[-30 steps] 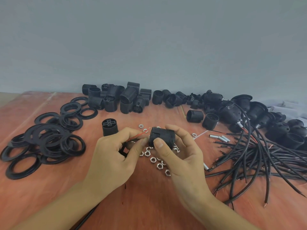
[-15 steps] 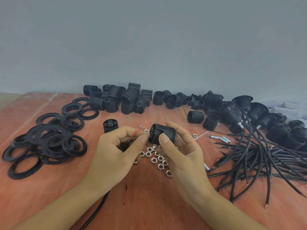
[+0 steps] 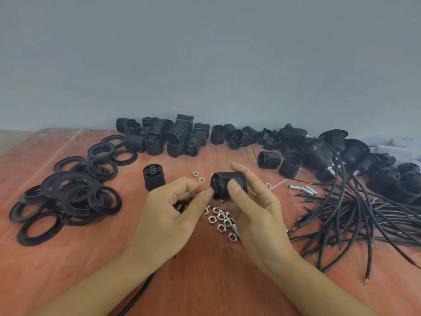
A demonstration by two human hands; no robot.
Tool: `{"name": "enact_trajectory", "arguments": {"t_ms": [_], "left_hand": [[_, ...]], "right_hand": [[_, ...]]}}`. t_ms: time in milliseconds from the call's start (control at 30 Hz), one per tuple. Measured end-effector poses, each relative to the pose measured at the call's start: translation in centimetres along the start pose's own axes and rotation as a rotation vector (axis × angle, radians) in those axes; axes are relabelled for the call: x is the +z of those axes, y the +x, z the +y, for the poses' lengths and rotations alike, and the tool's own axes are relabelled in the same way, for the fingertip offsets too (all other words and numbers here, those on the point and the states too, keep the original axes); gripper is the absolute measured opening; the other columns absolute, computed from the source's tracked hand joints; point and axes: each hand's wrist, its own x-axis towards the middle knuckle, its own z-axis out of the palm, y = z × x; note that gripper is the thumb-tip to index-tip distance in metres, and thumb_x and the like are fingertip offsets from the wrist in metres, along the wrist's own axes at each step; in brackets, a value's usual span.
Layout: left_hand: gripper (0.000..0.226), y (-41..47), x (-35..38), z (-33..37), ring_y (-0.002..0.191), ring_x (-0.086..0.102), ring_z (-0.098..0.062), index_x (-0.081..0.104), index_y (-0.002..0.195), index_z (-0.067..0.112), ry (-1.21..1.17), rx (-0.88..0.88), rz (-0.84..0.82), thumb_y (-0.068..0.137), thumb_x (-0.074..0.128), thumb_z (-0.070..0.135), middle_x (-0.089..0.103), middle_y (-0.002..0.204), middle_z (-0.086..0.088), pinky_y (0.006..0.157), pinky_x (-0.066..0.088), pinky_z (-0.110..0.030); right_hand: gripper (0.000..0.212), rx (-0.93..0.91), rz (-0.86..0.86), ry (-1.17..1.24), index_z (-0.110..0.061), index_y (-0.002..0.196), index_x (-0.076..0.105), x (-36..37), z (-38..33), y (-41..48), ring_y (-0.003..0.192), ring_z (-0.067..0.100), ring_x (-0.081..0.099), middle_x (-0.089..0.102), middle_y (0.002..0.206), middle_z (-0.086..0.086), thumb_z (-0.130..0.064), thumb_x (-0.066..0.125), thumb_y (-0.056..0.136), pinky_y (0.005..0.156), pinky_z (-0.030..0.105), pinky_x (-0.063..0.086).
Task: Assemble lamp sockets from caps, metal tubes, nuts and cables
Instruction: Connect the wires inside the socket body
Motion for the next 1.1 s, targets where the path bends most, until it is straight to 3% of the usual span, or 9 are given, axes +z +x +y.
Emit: {"name": "enact_trajectory", "arguments": {"t_ms": [133,233,300,400,567,733,1100], "left_hand": [[0.02,0.1,0.5,0.3,0.034,0.051,-0.009,0.072,0.089,0.023,-0.087,-0.084,0.012,0.09,0.06,0.039,0.072,0.074,0.004,0.035,0.039,-0.017],[0.019,0.1,0.6,0.2,0.045,0.059,-0.019,0.075,0.085,0.024,-0.167,-0.163,0.056,0.085,0.062,0.039,0.072,0.08,0.002,0.035,0.044,-0.023],[0.016,0.3,0.7,0.0,0.057,0.062,-0.015,0.075,0.082,0.023,-0.288,-0.264,0.088,0.083,0.064,0.034,0.072,0.079,0.0,0.037,0.047,-0.026],[0.007,0.5,0.6,-0.2,0.054,0.06,-0.013,0.073,0.086,0.022,-0.382,-0.353,0.114,0.086,0.067,0.02,0.067,0.071,-0.002,0.039,0.05,-0.029],[0.024,0.3,0.5,-0.3,0.052,0.057,-0.009,0.075,0.089,0.027,-0.284,-0.268,0.075,0.088,0.065,0.005,0.062,0.065,0.0,0.039,0.052,-0.034],[0.014,0.2,0.1,-0.2,0.058,0.064,-0.01,0.078,0.081,0.026,-0.173,-0.161,0.045,0.08,0.075,0.012,0.065,0.065,-0.004,0.037,0.053,-0.035],[0.006,0.1,-0.1,-0.4,0.067,0.067,-0.012,0.076,0.083,0.025,-0.041,-0.157,0.012,0.083,0.073,0.019,0.066,0.073,0.002,0.037,0.054,-0.034]], "right_hand": [[0.04,0.201,0.05,0.287,-0.013,0.119,0.066,-0.1,-0.4,0.4,0.074,0.018,0.068,0.073,0.092,0.009,-0.016,0.061,0.079,0.066,0.024,0.057],[0.043,0.289,0.101,0.408,-0.01,0.122,0.063,0.0,0.1,0.3,0.072,0.021,0.068,0.073,0.094,0.013,-0.013,0.059,0.08,0.063,0.026,0.057],[0.041,0.312,0.143,0.449,-0.008,0.122,0.063,0.0,0.3,0.3,0.073,0.023,0.066,0.071,0.095,0.015,-0.011,0.056,0.081,0.061,0.027,0.056],[0.041,0.327,0.185,0.471,-0.007,0.119,0.064,0.0,0.5,0.4,0.071,0.023,0.062,0.068,0.097,0.017,-0.011,0.054,0.08,0.059,0.028,0.054],[0.031,0.326,0.163,0.452,-0.008,0.112,0.066,0.0,0.7,0.1,0.066,0.022,0.063,0.069,0.091,0.015,-0.011,0.051,0.086,0.057,0.028,0.054],[0.037,0.304,0.119,0.415,-0.01,0.111,0.065,0.1,0.7,-0.1,0.063,0.02,0.06,0.067,0.092,0.015,-0.014,0.054,0.076,0.06,0.03,0.054],[0.037,0.249,0.093,0.358,-0.011,0.112,0.063,-0.2,1.0,0.0,0.066,0.02,0.063,0.07,0.087,0.012,-0.016,0.053,0.077,0.06,0.029,0.055]]}}
